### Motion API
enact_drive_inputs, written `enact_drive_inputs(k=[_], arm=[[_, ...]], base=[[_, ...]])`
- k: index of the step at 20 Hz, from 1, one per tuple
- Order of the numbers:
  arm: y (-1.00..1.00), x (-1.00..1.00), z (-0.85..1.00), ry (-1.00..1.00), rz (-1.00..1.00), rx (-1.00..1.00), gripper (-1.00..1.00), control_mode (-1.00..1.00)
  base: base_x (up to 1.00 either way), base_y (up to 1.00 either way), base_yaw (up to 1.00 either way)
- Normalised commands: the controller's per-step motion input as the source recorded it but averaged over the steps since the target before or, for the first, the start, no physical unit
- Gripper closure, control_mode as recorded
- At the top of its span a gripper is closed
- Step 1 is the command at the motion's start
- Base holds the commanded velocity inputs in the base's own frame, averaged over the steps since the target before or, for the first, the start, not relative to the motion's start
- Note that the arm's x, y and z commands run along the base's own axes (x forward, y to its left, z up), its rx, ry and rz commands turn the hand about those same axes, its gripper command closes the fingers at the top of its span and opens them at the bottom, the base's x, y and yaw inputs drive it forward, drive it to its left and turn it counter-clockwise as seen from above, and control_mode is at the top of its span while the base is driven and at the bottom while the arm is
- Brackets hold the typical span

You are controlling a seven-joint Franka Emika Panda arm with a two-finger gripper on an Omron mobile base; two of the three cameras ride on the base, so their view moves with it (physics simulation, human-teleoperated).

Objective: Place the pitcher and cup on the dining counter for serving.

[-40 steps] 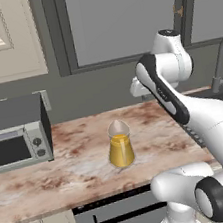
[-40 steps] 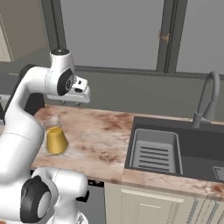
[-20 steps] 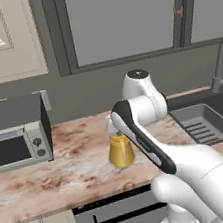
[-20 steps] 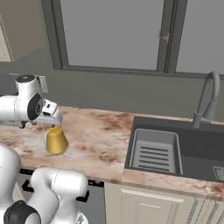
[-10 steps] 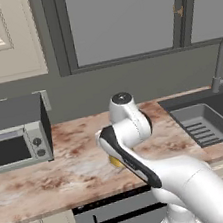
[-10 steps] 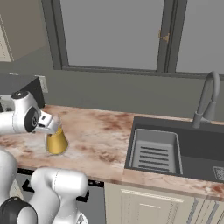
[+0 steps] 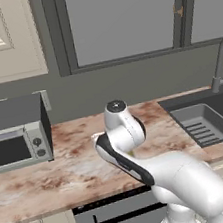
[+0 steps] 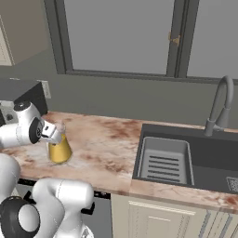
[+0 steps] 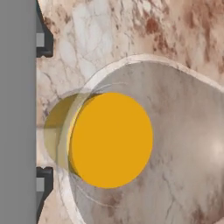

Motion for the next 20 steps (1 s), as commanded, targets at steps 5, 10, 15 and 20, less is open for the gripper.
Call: enact_drive_inputs(k=[5, 10, 15, 20], arm=[[0.00, 0.24, -0.26, 0.00, -0.01, 0.00, 1.00, -1.00], [0.00, 0.00, 0.00, 0.00, 0.00, 0.00, 1.00, -1.00], [0.00, -0.10, 0.12, -0.10, 0.00, 0.00, 1.00, -1.00], [0.00, -0.46, 0.61, -0.31, 0.03, 0.00, 1.00, -1.00]], base=[[0.00, 0.00, 0.00], [0.00, 0.00, 0.00], [0.00, 0.00, 0.00], [0.00, 0.00, 0.00]])
